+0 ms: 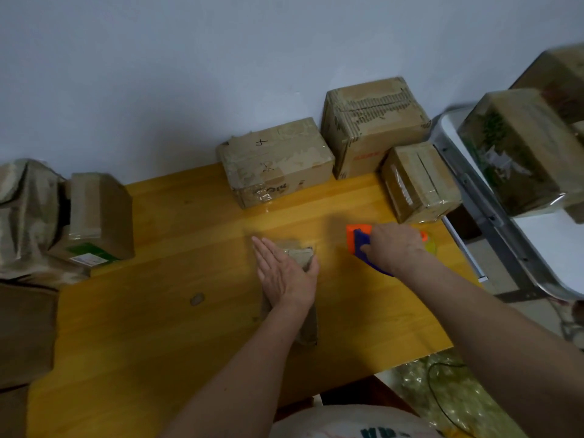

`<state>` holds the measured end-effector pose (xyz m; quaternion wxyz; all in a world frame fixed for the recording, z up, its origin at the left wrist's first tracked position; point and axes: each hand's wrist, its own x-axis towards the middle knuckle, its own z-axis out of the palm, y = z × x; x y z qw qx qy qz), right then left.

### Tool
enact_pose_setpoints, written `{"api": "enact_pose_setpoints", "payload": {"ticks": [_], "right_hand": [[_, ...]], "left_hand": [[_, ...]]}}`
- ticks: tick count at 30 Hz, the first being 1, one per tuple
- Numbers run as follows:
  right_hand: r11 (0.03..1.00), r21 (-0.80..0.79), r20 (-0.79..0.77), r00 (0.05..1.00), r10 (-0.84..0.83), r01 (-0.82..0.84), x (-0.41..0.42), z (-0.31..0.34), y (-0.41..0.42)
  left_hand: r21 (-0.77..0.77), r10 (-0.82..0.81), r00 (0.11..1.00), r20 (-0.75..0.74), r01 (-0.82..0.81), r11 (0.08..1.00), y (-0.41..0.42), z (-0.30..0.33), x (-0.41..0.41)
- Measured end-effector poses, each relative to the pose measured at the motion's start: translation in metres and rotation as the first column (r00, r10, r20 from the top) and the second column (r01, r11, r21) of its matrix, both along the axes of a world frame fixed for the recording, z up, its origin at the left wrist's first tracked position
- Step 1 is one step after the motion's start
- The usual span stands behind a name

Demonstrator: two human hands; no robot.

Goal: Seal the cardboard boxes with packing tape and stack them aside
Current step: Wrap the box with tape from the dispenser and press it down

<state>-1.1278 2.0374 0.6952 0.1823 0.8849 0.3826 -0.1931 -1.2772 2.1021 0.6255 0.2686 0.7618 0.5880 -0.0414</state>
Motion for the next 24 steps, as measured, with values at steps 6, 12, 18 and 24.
{"api": "enact_pose_setpoints", "payload": {"ticks": [6, 12, 18, 24], "right_hand": [[0.950, 0.211, -0.080, 0.972, -0.220, 0.232, 0.010, -0.030, -0.025], [0.929, 0.176, -0.169, 0.939, -0.298, 0.326, -0.016, -0.067, -0.035], [0.907, 0.242, -0.120, 0.938, -0.325, 0.345, -0.028, -0.070, -0.031], [0.555, 0.687, -0.424, 0.879, -0.218, 0.469, -0.078, -0.068, 0.008]], "left_hand": [[-0.109, 0.065, 0.988, 0.138, -0.050, 0.993, 0.008, 0.004, -0.002], [-0.211, 0.257, 0.912, 0.319, -0.195, 0.958, 0.008, -0.002, -0.033], [-0.224, 0.410, 0.817, 0.405, -0.346, 0.911, 0.011, -0.006, -0.054], [-0.257, 0.503, 0.691, 0.519, -0.435, 0.863, 0.021, -0.002, -0.048]]}}
